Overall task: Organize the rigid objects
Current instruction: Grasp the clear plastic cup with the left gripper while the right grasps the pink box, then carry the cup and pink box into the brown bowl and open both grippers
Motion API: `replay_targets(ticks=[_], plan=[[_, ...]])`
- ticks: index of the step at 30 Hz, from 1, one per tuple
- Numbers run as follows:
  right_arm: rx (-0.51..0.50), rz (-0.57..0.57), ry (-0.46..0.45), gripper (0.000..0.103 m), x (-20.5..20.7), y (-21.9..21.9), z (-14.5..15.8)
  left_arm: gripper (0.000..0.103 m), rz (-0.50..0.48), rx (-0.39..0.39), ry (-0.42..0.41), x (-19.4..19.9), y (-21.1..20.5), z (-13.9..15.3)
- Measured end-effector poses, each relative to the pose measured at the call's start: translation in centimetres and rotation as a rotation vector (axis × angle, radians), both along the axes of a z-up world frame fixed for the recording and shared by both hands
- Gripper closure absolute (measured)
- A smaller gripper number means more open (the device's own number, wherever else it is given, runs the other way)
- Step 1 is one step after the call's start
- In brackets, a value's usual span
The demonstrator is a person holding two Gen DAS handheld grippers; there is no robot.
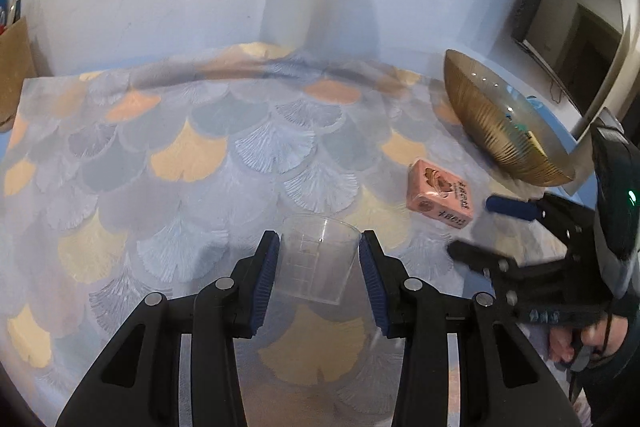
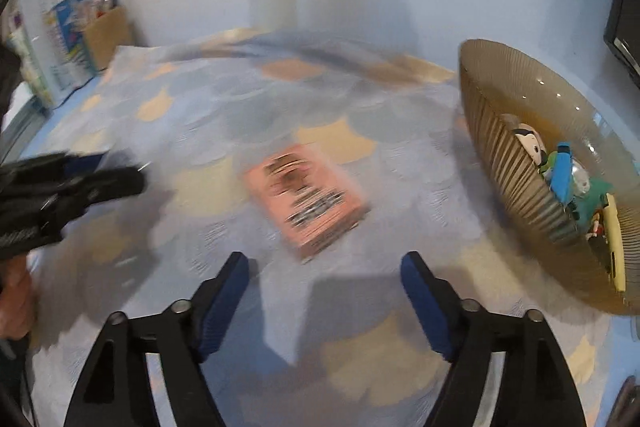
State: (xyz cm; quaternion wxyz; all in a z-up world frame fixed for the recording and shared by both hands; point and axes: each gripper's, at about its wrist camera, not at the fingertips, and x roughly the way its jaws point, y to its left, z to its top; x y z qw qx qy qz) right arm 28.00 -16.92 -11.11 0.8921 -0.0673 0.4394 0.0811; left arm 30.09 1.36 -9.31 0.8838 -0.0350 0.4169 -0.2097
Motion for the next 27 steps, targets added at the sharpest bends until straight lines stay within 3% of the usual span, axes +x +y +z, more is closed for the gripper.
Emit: replay_targets(ticks=[6, 10, 12, 20, 25, 27], plan=[[0.031, 0.042, 0.007, 0.024, 3.3, 0.9, 0.1, 0.065, 0.002, -0.003, -0.012, -0.1, 0.0, 0.0], [0.033, 0.105, -0.017, 0.056, 2.2, 2.2, 0.3, 0.065, -0.004, 0.026, -0.033, -0.4, -0.4, 0.1], [0.038, 0.117, -0.015, 0.059, 0.9, 2.6, 0.3, 0.065, -0.004, 0.045, -0.033, -0.5, -0.5, 0.0], [0.089, 0.167, 0.038, 0.06, -8.1, 1.3, 0.2, 0.065, 0.032, 0.062, 0.018, -4.5, -0.4, 0.0], [0.049, 0.192, 0.01, 0.059, -12.7, 0.9, -0.2, 0.065, 0.069, 0.069, 0.019, -8.4, -0.1, -0.1], [0.058, 0.183, 0.0, 0.052, -13.5, 0.5, -0.3, 0.065, 0.08, 0.072, 0.011, -9.2, -0.1, -0.3]])
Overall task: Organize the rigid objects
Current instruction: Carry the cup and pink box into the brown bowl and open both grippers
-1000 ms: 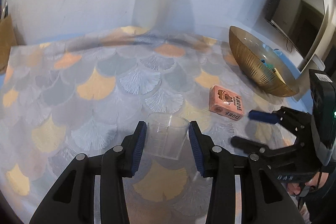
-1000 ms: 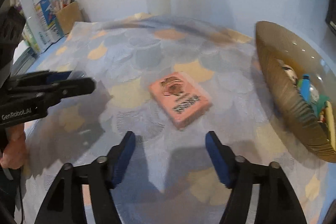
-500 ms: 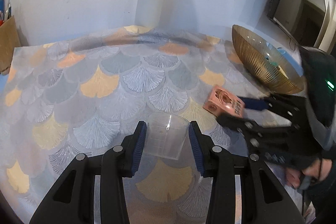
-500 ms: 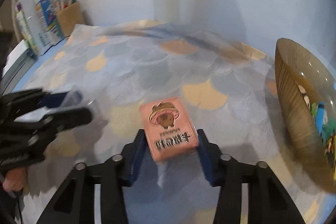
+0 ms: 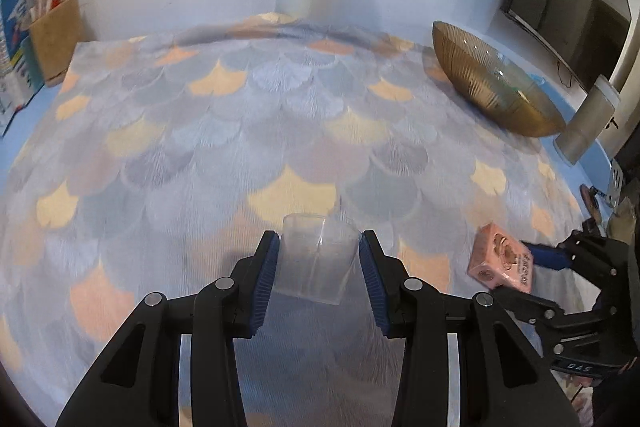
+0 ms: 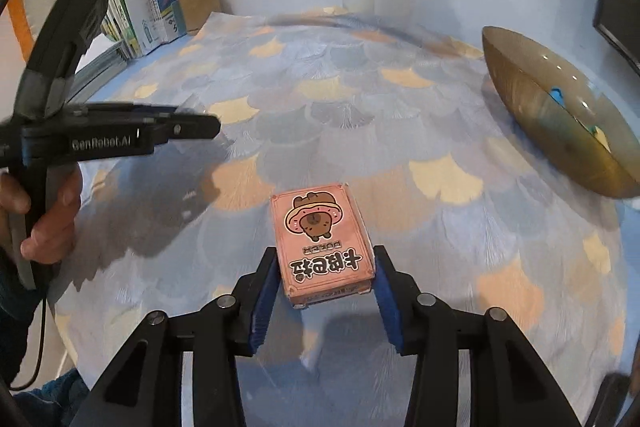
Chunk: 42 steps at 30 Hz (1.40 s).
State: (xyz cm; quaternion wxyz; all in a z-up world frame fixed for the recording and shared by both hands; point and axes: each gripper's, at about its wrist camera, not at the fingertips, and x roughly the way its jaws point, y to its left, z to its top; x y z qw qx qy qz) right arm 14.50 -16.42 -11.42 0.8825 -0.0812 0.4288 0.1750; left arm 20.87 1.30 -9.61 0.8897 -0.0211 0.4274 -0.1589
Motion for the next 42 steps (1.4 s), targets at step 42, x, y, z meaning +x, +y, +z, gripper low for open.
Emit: replay_targets(ticks=[42], plan=[[-0.047, -0.375, -0.384, 0.063, 4.1, -14.8, 18.0, 0.065, -0.107, -0.075, -0.255, 6.6, -16.1, 14.2]])
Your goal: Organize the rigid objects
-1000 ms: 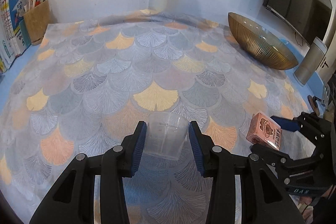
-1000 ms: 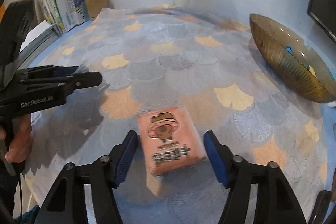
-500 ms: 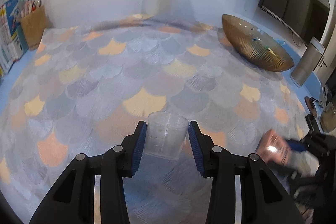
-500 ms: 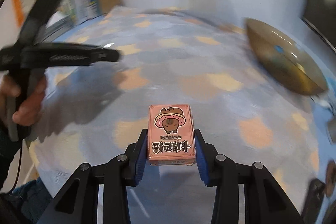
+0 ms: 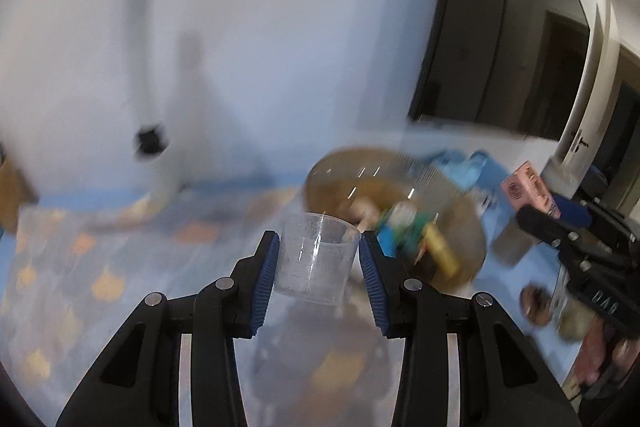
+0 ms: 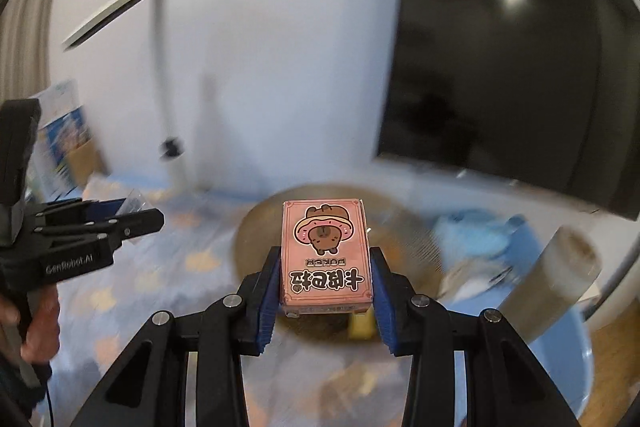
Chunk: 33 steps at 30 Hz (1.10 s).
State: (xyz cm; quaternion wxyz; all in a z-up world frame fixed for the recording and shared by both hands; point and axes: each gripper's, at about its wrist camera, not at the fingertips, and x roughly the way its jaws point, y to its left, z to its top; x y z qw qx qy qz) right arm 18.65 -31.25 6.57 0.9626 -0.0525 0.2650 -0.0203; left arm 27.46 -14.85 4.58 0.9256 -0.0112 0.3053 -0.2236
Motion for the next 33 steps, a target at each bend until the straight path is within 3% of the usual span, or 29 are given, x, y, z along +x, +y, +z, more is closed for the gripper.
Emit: replay_targets(ticks=[5, 8, 15, 17, 18, 19, 22, 26, 28, 33], plan=[[0.092, -0.096, 0.054, 0.063, 4.5, -3.8, -0.4, 0.065, -0.033, -0.011, 0.027, 3.9, -4.7, 0.4], [0.064, -0.144, 0.113, 0.063, 6.9, -5.0, -1.7, 0.065, -0.042, 0.016, 0.053, 5.7, -7.0, -1.0], [0.073, -0.13, 0.17, 0.063, 10.9, -6.1, -3.8, 0.064, -0.026, 0.041, 0.116, 8.5, -9.5, -4.1], [0.037, -0.131, 0.172, 0.06, 11.9, -6.3, -4.1, 0.05, -0.042, 0.051, 0.11, 8.7, -10.0, -4.5], [0.019, -0.15, 0.18, 0.053, 12.3, -6.5, -4.3, 0.036, -0.042, 0.078, 0.108, 8.8, -10.2, -4.6], [0.021, -0.167, 0.192, 0.052, 12.5, -6.7, -4.3, 0.031, -0.032, 0.1, 0.099, 8.6, -10.0, -4.5], [0.109, -0.157, 0.211, 0.052, 11.4, -7.7, -4.0, 0.031, -0.007, 0.11, 0.078, 7.4, -7.8, -3.7], [0.147, -0.153, 0.198, 0.052, 8.4, -6.7, -2.9, 0.031, 0.044, 0.09, 0.071, 5.3, -2.6, -2.0], [0.168, -0.134, 0.193, 0.043, 6.8, -5.1, -1.9, 0.031, 0.09, 0.11, 0.047, 3.7, 0.0, -1.0], [0.181, -0.016, 0.169, 0.042, 3.4, 1.4, 0.5, 0.028, 0.171, 0.13, -0.035, -0.8, 5.9, 1.4]])
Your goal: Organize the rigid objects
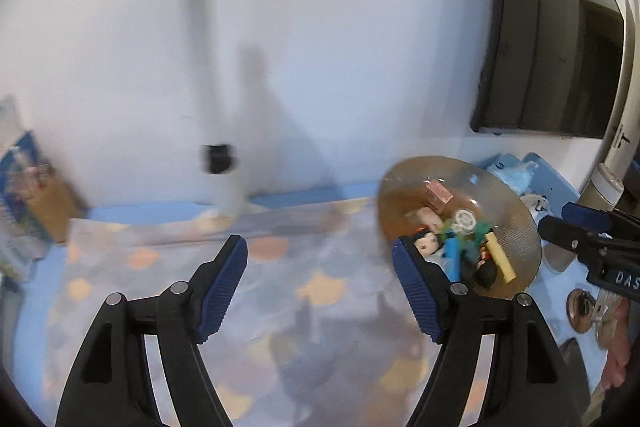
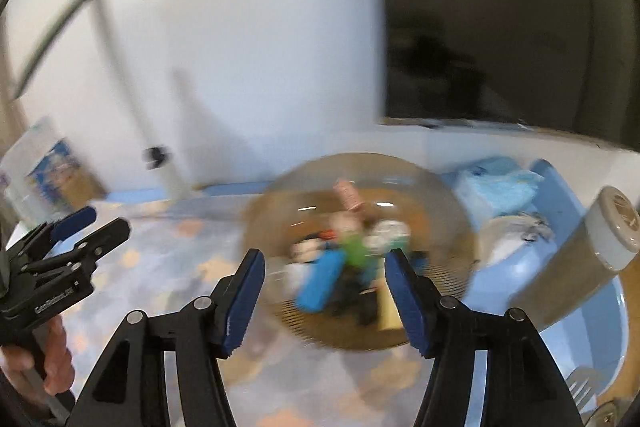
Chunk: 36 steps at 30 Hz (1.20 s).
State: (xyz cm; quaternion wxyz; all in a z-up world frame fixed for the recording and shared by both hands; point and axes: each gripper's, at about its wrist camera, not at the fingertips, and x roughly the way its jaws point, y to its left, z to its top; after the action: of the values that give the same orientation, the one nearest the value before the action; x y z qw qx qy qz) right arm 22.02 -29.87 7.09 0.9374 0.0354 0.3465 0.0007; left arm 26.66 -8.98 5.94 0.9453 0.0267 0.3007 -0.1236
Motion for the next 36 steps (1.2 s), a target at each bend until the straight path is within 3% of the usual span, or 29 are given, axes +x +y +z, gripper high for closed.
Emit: replay_targets(ticks=[5, 7, 9, 11, 16, 22, 24, 27, 29, 36], plan=[[-0.059, 0.118, -0.023, 0.039, -2.2, 7.6, 1.2, 0.026, 0.07, 0.011, -0.041, -3.8, 5.0, 1.5], [-0.09, 0.153, -0.031, 0.021, -3.1, 10.4, 1.0, 0.019, 0.067, -0.028, -0.047, -5.0, 7.1, 1.5], [-0.108, 0.172, -0.045, 0.014, -4.0, 12.2, 0.2, 0.006, 0.067, -0.093, -0.04, -6.2, 9.2, 0.5], [-0.11, 0.2, -0.038, 0.014, -4.7, 14.1, -1.9, 0.002, 0.103, -0.107, -0.028, -7.1, 10.8, -1.4], [-0.127, 0.231, 0.016, 0.014, -5.2, 16.9, -8.9, 0.002, 0.217, -0.047, 0.073, -7.5, 12.7, -8.6], [-0.081, 0.243, 0.021, 0.014, -5.5, 18.6, -13.4, 0.002, 0.296, 0.049, 0.065, -8.2, 13.4, -13.9], [-0.06, 0.248, 0.028, 0.014, -5.3, 18.8, -14.2, 0.002, 0.277, 0.025, 0.096, -7.8, 13.6, -14.1], [-0.052, 0.265, 0.035, 0.014, -5.5, 19.1, -15.5, 0.002, 0.287, -0.031, 0.047, -8.5, 14.3, -13.3], [-0.076, 0.247, 0.042, 0.014, -5.4, 19.4, -15.8, 0.002, 0.291, -0.053, 0.058, -8.6, 14.5, -13.5], [-0.101, 0.227, 0.028, 0.014, -5.5, 19.4, -15.8, 0.002, 0.3, -0.04, 0.077, -8.5, 14.2, -14.1]])
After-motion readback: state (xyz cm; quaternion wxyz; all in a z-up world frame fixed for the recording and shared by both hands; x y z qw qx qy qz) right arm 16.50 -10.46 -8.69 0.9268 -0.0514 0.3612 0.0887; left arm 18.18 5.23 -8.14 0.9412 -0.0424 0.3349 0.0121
